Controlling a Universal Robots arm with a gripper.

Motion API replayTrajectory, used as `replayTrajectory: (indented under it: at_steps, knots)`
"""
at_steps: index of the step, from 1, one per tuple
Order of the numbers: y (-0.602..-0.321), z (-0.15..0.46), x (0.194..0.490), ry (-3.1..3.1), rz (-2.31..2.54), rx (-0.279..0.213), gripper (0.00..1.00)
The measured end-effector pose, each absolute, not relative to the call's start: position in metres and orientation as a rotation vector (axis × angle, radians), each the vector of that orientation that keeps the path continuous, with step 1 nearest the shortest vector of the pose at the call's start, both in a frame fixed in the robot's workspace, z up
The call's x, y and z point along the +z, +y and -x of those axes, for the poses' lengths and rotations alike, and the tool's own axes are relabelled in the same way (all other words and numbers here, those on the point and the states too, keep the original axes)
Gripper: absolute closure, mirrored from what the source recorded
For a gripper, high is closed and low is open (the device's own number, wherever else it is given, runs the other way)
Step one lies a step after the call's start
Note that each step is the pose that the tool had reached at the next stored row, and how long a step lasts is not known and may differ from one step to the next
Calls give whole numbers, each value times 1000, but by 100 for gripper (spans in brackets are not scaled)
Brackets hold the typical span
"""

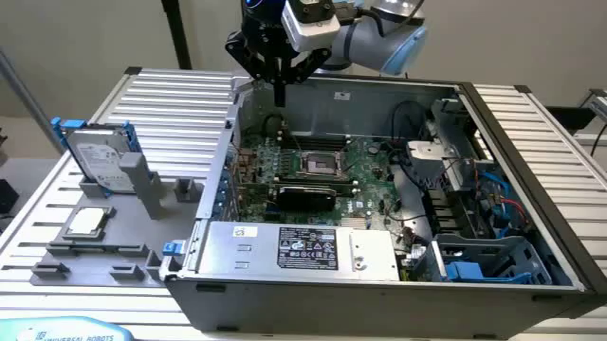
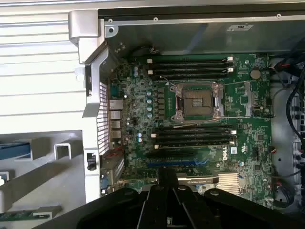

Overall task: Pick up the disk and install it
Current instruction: 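Reach for the disk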

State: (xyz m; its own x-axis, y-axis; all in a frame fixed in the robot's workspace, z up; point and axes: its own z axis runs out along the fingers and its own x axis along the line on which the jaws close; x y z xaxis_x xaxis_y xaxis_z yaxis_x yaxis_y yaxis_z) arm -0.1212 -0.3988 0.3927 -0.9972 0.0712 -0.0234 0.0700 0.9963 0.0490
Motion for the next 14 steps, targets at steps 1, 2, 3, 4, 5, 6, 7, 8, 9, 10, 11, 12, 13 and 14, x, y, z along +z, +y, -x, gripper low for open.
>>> replayTrajectory:
  at_steps: [1,2,3,4,5,6,7,8,9,10,11,12,13,14]
  knots:
    - [-399,121,393,3114,-110,75,89]
    - [-399,121,393,3114,-110,75,89]
    - [-399,121,393,3114,-110,75,89]
    - [-399,121,393,3114,-110,75,89]
    - [-399,121,393,3114,-110,75,89]
    - [-399,121,393,3114,-110,75,89]
    - [-399,121,393,3114,-110,75,89]
    - [-399,121,393,3114,-110,75,89]
    - [-399,121,393,3114,-110,75,89]
    - [-399,121,393,3114,-110,75,89]
    - [-399,121,393,3114,-110,75,89]
    - [-399,121,393,3114,-110,75,89]
    - [-399,121,393,3114,-110,75,89]
    - [-399,122,393,3114,-110,75,89]
